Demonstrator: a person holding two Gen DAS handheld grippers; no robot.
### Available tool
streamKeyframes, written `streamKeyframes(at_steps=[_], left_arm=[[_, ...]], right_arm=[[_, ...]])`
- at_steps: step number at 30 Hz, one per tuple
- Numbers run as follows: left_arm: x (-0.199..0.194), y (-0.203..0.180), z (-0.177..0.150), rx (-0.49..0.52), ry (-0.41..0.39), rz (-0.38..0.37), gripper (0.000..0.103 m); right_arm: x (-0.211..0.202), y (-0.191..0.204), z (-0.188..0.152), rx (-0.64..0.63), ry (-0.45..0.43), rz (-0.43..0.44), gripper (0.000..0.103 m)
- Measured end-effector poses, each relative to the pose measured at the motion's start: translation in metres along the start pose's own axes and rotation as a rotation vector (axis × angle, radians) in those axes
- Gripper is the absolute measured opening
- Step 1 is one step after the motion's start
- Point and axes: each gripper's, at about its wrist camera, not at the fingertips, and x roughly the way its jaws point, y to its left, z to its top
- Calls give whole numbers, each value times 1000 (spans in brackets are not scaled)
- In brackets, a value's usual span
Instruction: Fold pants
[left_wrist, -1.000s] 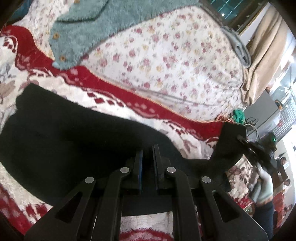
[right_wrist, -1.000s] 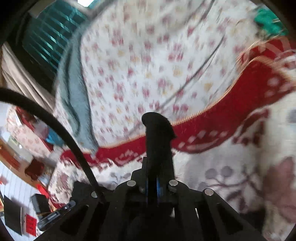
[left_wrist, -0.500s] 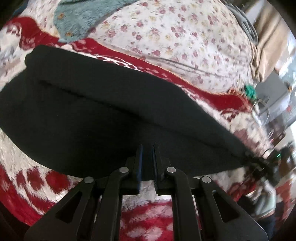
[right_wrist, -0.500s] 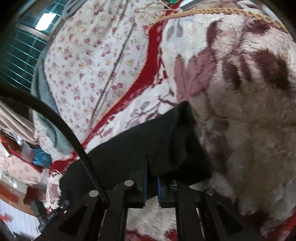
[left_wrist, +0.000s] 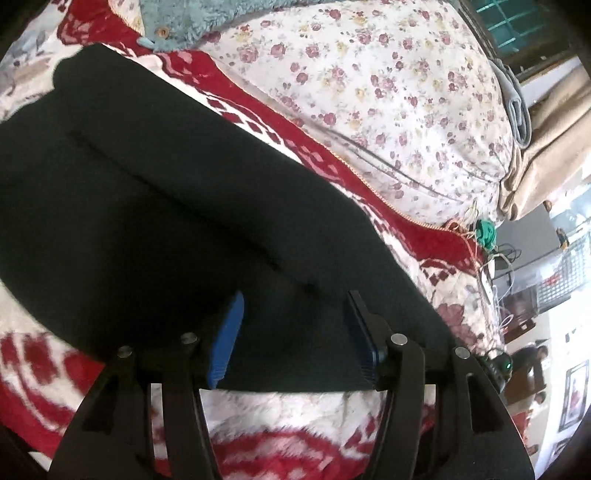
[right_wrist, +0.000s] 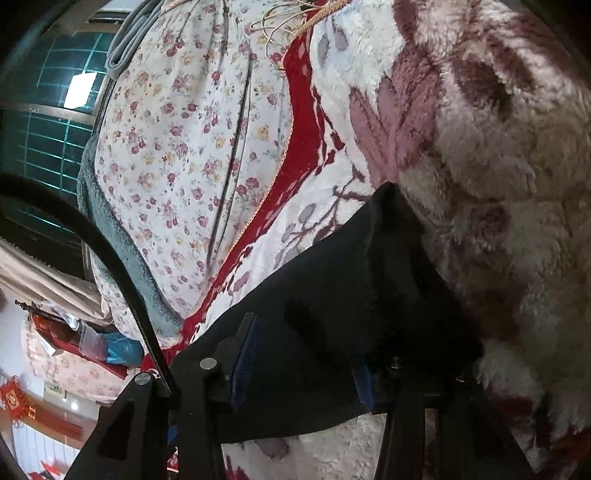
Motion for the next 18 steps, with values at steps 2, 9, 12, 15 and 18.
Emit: streamKeyframes(at_steps=[2,9,12,15,18], left_arm=[[7,1,4,-32,0,-19,56],[28,6,27,-168,-37,-67,56],[37,1,35,-183,-33,-67,56],[43,-8,37,-126,-22,-21,31],[33,-16,34,-50,-30,1,13]], right_arm=[[0,-1,0,1,4,3,45],[0,-7,1,24,-17,37,45],[1,-8,2,38,-33,52,45],[2,-6,2,4,-35,49,33],[2,-10,3,16,-49,57,7]])
